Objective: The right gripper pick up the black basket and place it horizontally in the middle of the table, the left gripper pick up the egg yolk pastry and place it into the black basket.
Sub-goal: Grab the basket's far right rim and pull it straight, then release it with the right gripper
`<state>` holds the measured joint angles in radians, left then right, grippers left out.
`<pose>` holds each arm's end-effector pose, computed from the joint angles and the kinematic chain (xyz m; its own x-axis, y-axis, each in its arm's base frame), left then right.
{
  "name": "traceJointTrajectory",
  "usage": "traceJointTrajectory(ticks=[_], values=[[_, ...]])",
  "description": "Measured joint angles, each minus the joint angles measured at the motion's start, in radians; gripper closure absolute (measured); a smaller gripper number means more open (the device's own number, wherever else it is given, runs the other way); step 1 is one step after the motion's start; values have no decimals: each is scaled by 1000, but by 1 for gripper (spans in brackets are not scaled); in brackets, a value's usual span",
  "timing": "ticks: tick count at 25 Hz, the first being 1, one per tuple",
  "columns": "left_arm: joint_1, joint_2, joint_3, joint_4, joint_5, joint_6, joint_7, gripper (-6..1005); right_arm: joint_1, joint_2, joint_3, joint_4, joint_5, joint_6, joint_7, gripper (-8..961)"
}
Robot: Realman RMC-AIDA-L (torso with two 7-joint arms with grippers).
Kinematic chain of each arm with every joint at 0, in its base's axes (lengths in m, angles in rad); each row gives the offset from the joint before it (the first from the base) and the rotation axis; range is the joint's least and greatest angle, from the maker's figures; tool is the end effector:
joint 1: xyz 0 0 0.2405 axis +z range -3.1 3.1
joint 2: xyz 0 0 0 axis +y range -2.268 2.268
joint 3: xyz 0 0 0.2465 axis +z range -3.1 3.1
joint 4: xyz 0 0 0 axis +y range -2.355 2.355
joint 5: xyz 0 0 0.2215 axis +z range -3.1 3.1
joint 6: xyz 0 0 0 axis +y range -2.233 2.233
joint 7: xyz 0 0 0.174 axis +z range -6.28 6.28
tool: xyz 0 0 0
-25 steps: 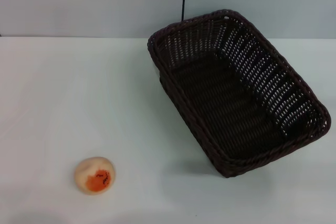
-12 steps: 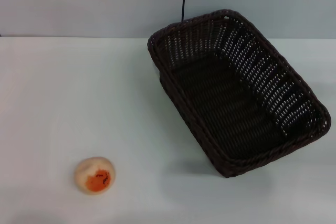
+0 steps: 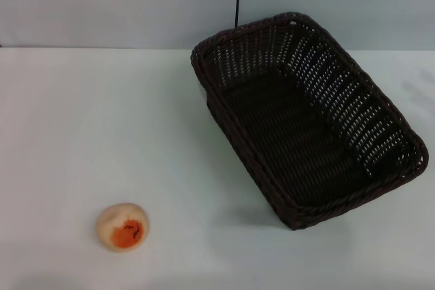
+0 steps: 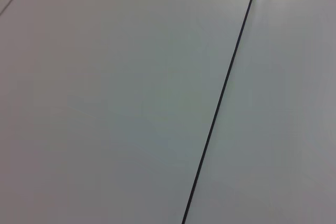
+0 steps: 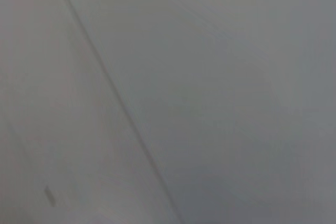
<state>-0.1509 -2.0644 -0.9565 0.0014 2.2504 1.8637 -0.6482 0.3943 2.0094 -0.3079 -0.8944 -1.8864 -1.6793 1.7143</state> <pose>-0.3612 0.2168 0.0827 0.3650 -0.4455 0.8175 0.8920 -0.0841 -0.4441 0.2993 0.3351 0.1264 0.5126 -0.3477 -0.7851 -0.7674 -0.5957 -0.2372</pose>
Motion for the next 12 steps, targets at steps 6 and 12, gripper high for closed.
traceJointTrajectory(ticks=[6,12], values=[[-10,-3,12,-3,0,-24,-4,292,82,-27,-46,-243,-160,-103,306,326],[-9,-5,28,-14,0,-30,-7,293,164,-41,-181,-407,-351,-138,512,303]])
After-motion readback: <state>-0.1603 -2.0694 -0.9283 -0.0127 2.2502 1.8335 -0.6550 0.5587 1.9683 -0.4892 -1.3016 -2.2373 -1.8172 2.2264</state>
